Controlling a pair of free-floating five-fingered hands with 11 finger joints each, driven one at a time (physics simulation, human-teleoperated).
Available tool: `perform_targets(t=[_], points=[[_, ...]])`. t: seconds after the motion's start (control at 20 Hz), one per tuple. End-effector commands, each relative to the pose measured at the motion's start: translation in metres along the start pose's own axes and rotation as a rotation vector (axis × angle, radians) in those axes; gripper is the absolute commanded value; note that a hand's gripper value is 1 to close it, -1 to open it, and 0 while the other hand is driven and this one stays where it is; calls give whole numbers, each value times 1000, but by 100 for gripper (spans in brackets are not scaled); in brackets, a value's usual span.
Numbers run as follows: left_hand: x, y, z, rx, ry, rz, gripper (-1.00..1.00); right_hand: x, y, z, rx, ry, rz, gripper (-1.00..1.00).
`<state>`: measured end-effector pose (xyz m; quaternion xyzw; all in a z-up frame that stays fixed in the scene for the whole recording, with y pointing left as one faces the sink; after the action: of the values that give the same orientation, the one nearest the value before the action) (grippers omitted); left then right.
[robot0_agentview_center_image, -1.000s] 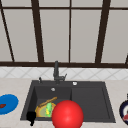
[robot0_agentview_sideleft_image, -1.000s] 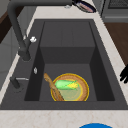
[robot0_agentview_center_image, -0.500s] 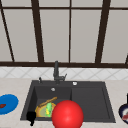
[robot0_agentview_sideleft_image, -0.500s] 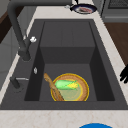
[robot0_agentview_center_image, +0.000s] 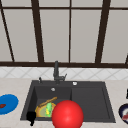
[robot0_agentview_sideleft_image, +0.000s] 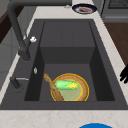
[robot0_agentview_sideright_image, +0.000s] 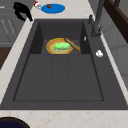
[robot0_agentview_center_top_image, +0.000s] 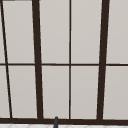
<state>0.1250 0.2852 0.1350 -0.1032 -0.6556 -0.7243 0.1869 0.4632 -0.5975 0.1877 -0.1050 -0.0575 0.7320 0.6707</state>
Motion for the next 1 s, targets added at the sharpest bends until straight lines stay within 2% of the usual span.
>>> perform_targets(t=[0.0,0.2,0.5,0.6,0.75,0.8,0.85,0.9,0.95], points=[[0,0,0,0,0,0,0,17,-10,16,-92,20,-56,-100],[0,0,0,0,0,0,0,28,-22,28,-158,47,-28,-100],[0,0,0,0,0,0,0,59,-21,37,-293,23,36,-100],[0,0,0,0,0,0,0,61,-24,41,-329,34,28,-100],[0,0,0,0,0,0,0,71,-26,42,-362,36,36,-100],[0,0,0,0,0,0,0,78,-20,42,-373,57,48,-100],[0,0,0,0,0,0,0,71,-10,44,-358,46,93,-100],[0,0,0,0,0,0,0,62,-19,42,-356,28,73,-100],[0,0,0,0,0,0,0,75,-25,41,-330,21,133,-100]])
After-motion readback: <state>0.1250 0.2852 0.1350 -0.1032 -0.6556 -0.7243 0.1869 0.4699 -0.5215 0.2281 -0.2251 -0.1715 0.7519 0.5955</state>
